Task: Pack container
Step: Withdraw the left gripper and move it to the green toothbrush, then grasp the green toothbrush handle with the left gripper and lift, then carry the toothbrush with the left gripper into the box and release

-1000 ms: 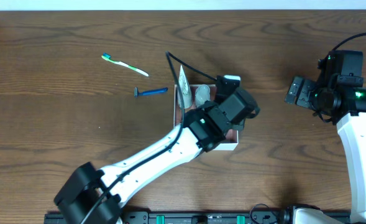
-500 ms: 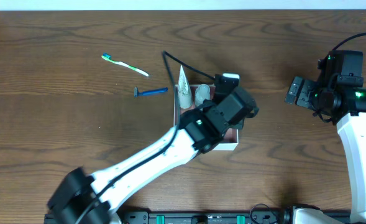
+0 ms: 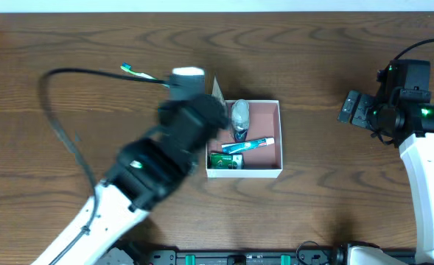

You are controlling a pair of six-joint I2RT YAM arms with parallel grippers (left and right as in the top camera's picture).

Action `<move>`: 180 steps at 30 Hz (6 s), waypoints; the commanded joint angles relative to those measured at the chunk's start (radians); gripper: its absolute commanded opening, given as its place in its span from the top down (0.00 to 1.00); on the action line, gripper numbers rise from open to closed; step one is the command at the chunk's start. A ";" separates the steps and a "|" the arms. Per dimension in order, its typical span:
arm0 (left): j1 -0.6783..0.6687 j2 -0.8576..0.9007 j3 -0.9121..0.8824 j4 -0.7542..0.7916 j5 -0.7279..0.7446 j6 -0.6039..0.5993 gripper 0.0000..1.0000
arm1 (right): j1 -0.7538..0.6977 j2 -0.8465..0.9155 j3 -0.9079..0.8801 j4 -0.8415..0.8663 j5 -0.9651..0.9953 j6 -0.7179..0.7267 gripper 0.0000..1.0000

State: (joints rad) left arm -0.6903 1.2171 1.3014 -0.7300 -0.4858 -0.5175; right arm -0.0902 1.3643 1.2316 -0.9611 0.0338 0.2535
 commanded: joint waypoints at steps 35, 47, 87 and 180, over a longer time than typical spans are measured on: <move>0.612 0.766 0.006 0.520 0.363 -0.117 0.00 | -0.002 0.002 0.012 -0.001 0.000 0.012 0.01; 0.610 0.811 0.006 0.531 0.363 -0.112 0.00 | -0.002 0.002 0.012 0.000 0.000 0.011 0.01; 0.594 0.888 0.006 0.513 0.367 0.105 0.36 | -0.002 0.002 0.012 0.000 0.000 0.011 0.01; -0.226 0.385 0.282 0.027 0.468 0.029 0.61 | -0.002 0.002 0.012 0.000 0.000 0.012 0.01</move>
State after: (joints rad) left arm -0.9138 1.6947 1.5127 -0.6777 -0.0063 -0.5369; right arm -0.0902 1.3659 1.2316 -0.9611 0.0338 0.2535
